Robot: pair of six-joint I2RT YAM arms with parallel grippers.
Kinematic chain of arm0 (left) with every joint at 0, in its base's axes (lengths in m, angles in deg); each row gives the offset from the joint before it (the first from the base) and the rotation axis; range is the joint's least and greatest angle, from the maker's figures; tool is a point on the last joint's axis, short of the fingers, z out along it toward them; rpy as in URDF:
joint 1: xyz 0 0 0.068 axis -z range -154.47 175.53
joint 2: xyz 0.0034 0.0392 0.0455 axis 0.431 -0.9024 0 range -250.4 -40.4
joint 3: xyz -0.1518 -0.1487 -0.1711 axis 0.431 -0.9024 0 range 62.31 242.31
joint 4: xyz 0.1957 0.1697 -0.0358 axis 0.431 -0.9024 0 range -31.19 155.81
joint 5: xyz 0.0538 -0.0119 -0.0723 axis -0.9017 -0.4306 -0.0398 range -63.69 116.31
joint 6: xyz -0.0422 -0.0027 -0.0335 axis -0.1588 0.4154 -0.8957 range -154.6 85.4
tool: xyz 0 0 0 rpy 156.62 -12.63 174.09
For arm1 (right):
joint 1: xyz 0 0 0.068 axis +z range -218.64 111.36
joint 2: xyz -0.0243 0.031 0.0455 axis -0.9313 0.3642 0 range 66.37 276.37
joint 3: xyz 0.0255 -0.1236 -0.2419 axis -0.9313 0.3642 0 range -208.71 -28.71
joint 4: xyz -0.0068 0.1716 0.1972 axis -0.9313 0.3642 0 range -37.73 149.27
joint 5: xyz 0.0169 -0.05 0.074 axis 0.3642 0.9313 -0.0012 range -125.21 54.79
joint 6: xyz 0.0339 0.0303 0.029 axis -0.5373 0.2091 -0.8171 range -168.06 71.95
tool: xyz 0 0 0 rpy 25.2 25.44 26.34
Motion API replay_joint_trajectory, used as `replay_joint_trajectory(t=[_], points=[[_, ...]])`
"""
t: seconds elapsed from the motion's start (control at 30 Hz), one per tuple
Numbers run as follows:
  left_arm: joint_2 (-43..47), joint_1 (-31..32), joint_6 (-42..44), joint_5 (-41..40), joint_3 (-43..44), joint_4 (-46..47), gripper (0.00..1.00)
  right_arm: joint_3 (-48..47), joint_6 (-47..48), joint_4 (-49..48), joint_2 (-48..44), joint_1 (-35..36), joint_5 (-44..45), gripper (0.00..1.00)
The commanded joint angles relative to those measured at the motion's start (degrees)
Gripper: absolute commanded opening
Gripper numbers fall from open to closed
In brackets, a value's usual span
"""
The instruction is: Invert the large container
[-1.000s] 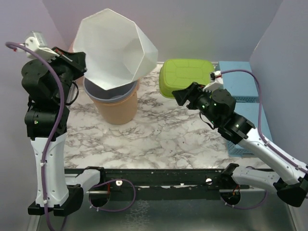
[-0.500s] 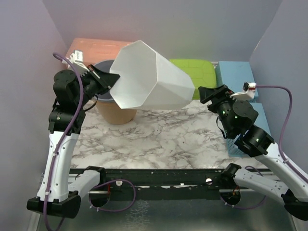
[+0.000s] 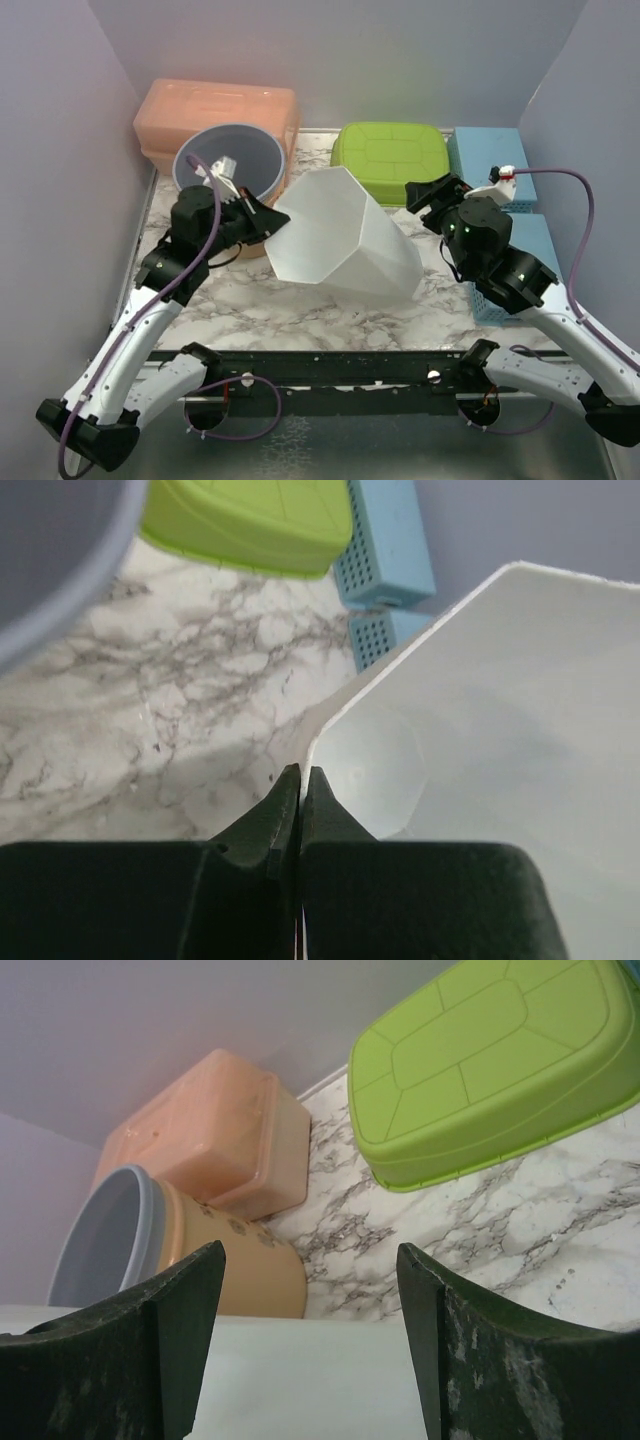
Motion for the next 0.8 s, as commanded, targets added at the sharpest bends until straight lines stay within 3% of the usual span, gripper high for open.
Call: replay_joint_trajectory(t=[0.0,0.1,0.2,0.3,0.43,0.77], points=[[-0.3,14.3,-2.1,-15.6,-3.7,2.5,0.0,-1.8,-2.5,3.4,1.7,0.3,-1.9,0.73],[-1.4,21.9,-1.7,-24.0,-5.7,2.9,0.0,-2.9,-1.1,3.7,3.3,0.3,-4.0,0.73],[-1.2,25.4,-4.4,-27.7,-9.3,5.9,0.0,-3.8,0.2,4.3,4.7,0.3,-5.2,0.73],[0.2,26.1,-7.8,-29.7,-14.7,10.0,0.0,-4.2,1.0,4.9,5.9,0.3,-6.1,0.74],[3.9,26.1,-16.1,-28.6,-25.7,23.8,0.0,-4.1,1.8,5.2,7.2,0.3,-8.0,0.73],[6.7,26.1,-23.2,-33.1,-33.8,23.7,0.0,-2.9,3.7,7.5,8.6,0.3,-15.1,0.76]])
